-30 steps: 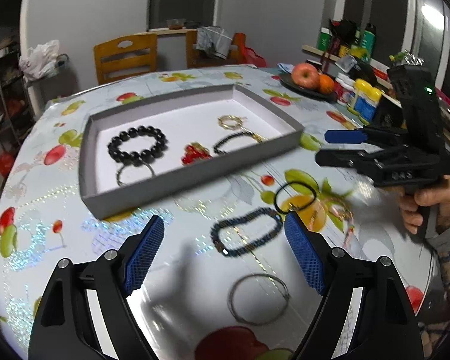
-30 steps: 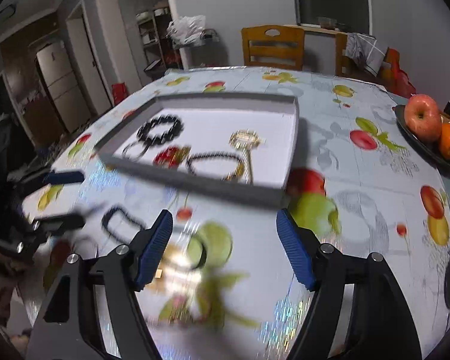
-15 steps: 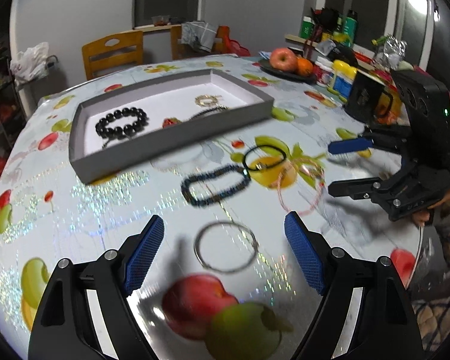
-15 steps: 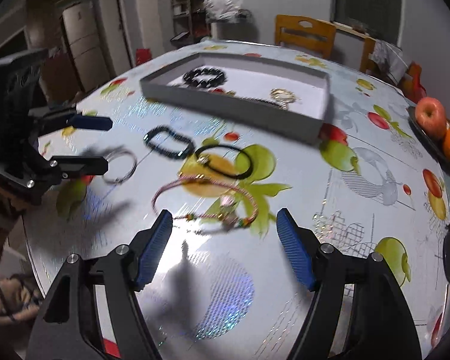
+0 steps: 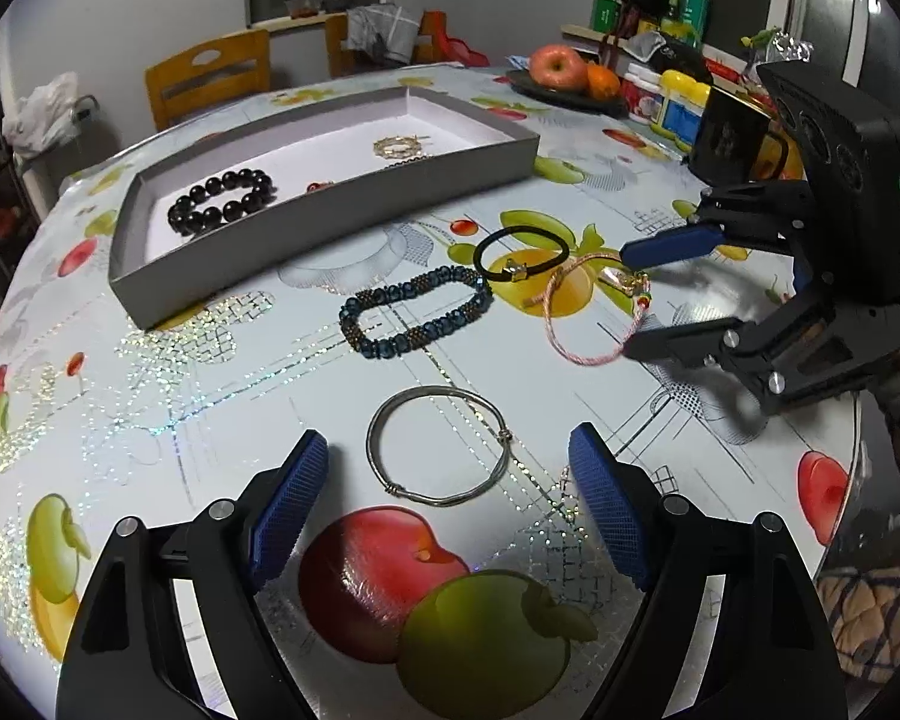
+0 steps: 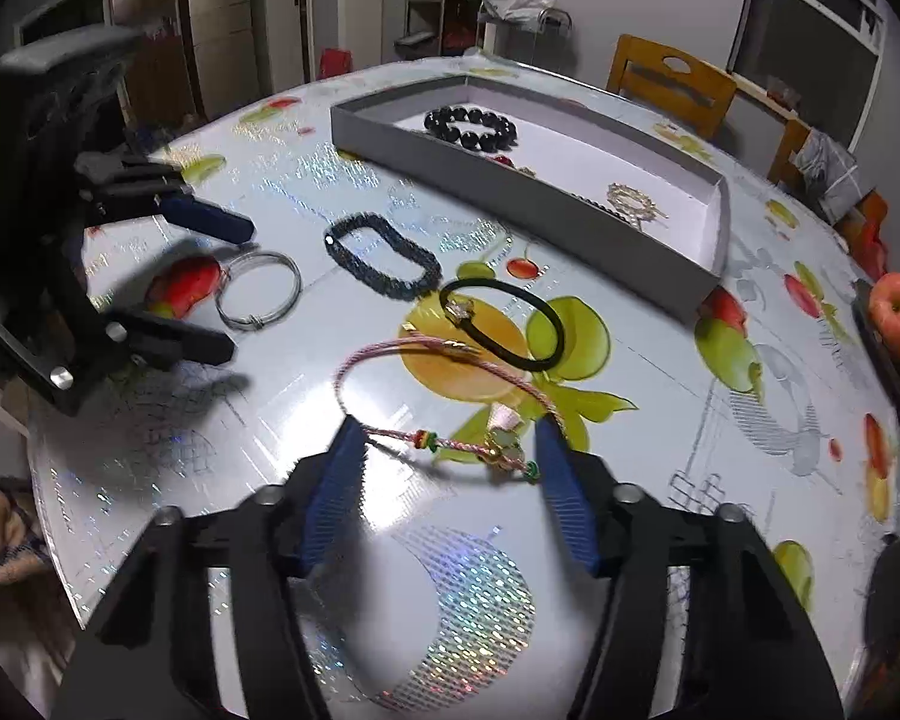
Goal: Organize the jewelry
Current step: 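Grasp the silver bangle with the left gripper while the right grasps the pink string bracelet, then carry the silver bangle and pink bracelet into the tray and open both grippers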
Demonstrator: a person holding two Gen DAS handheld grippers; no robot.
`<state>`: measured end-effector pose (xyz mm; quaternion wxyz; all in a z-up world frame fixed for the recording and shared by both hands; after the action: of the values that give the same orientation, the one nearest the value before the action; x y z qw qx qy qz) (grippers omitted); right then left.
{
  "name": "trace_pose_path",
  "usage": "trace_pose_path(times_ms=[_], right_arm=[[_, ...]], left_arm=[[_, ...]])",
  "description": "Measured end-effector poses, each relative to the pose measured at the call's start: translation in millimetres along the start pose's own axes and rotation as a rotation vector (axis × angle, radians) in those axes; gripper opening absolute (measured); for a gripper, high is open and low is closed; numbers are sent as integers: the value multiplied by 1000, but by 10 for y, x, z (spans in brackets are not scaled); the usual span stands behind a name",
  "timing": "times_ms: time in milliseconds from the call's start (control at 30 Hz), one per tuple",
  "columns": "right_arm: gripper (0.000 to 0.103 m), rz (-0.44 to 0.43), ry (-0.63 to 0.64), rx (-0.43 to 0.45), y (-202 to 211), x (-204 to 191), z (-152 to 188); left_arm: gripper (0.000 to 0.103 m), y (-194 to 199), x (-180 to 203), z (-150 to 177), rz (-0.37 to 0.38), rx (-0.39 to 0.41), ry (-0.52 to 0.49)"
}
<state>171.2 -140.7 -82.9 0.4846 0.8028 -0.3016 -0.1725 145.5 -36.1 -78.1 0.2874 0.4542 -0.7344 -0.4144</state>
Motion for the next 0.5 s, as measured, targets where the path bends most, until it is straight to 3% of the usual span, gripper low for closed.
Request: trace_pose_path(times_ms=[133,200,400,500], right_arm=[[25,-16,-19,6,1,-6,-8],[15,-11,-19,7,8,-25,-7],[11,-16,-39,32,61,-16,-8],[11,-17,-47,44,106,-14,-12]], left_arm=[[81,-29,17,-20,-10,-9,-11],[73,-34,35,-26,-19,-9,-24],[53,-8,77,-8,-24,3,-49],[50,7,100,12,-12,8,-57]])
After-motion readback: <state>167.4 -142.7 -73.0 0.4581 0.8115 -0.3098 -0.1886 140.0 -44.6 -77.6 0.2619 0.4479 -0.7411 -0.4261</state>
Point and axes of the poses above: each gripper's, at about its wrist camera, not at the fingertips, and y roughly against the way its jaws point, x to its right, z to its underside, the point moved 9 cm from there along -y, roughly the way its jaws point, and after that the axes turned 10 degrees about -x, right-handed, at the moved point
